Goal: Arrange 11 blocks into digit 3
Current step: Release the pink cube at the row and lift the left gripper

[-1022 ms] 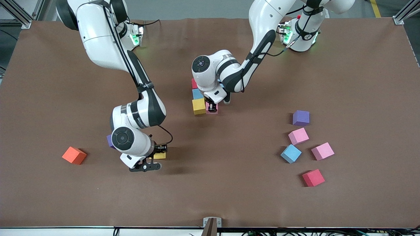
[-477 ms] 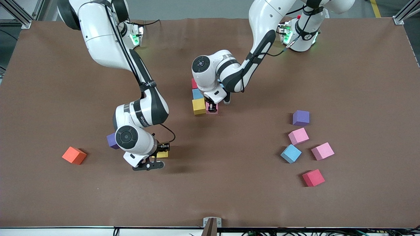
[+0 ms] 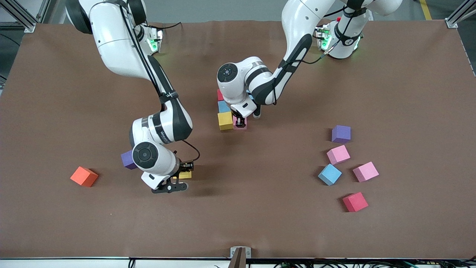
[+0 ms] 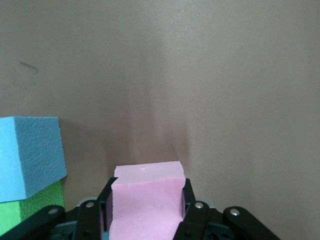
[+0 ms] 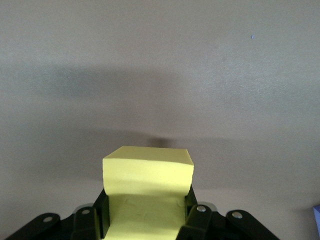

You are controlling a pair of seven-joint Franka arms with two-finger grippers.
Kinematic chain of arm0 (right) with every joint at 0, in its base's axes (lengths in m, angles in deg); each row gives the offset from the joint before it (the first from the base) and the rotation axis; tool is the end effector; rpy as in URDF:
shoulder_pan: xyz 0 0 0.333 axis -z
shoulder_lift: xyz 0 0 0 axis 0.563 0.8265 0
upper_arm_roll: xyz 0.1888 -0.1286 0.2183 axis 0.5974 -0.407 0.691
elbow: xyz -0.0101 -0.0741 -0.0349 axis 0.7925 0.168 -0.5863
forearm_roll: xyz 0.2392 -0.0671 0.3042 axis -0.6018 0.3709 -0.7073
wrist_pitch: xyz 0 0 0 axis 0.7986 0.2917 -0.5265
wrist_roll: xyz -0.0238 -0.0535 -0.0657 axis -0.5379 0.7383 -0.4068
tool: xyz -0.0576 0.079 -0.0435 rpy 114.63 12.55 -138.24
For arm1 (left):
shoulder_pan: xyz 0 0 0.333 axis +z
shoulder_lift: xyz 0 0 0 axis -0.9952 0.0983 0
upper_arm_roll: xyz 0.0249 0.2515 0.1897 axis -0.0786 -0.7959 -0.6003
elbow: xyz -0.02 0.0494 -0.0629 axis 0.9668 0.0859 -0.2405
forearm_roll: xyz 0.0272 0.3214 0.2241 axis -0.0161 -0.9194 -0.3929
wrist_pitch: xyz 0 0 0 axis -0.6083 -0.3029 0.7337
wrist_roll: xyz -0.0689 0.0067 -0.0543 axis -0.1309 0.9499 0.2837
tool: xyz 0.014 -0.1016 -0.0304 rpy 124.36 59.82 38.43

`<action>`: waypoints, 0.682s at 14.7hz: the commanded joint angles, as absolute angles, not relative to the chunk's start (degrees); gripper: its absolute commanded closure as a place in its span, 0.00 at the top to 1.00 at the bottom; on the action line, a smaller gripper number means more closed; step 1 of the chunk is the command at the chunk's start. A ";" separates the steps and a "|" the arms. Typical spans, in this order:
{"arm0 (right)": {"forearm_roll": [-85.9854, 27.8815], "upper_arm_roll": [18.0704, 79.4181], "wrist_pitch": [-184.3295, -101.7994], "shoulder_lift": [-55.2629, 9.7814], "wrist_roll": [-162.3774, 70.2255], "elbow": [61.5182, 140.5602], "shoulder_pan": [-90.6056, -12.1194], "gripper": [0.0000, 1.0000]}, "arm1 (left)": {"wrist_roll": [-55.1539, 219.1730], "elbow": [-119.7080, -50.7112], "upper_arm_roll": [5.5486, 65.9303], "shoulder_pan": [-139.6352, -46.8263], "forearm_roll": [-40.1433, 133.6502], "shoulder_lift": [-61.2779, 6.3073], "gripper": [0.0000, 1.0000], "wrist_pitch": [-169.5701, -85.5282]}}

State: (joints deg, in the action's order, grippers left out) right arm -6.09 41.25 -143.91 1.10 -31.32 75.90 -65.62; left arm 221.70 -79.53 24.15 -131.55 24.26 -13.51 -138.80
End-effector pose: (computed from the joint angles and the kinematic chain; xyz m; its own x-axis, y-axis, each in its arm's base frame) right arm 0.6840 0.2843 0.2547 0.9922 0.1031 -0.0705 0.1009 -0.9943 -0.0342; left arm 0.4132 -0.5389 0.2077 0.0875 0.9877 0.1297 0.9953 -0.0922 0.0306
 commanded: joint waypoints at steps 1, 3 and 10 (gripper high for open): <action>-5.39 41.54 -143.28 0.11 -30.76 76.46 -65.55 0.33 | 221.72 -77.26 23.92 -132.17 23.26 -11.45 0.17 -139.23; -5.39 41.45 -143.28 0.11 -30.67 76.37 -65.55 0.33 | 221.72 -77.26 23.92 -132.17 23.26 -11.45 0.17 -139.23; -5.39 41.54 -143.28 0.11 -30.15 76.46 -65.64 0.33 | 221.63 -77.17 23.92 -132.17 22.56 -11.45 0.19 -139.23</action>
State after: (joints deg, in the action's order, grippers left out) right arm -6.09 41.23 -143.89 1.10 -31.32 75.90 -65.62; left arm 221.65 -78.75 24.16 -131.64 24.16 -13.05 -138.80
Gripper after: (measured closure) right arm 0.419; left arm 0.463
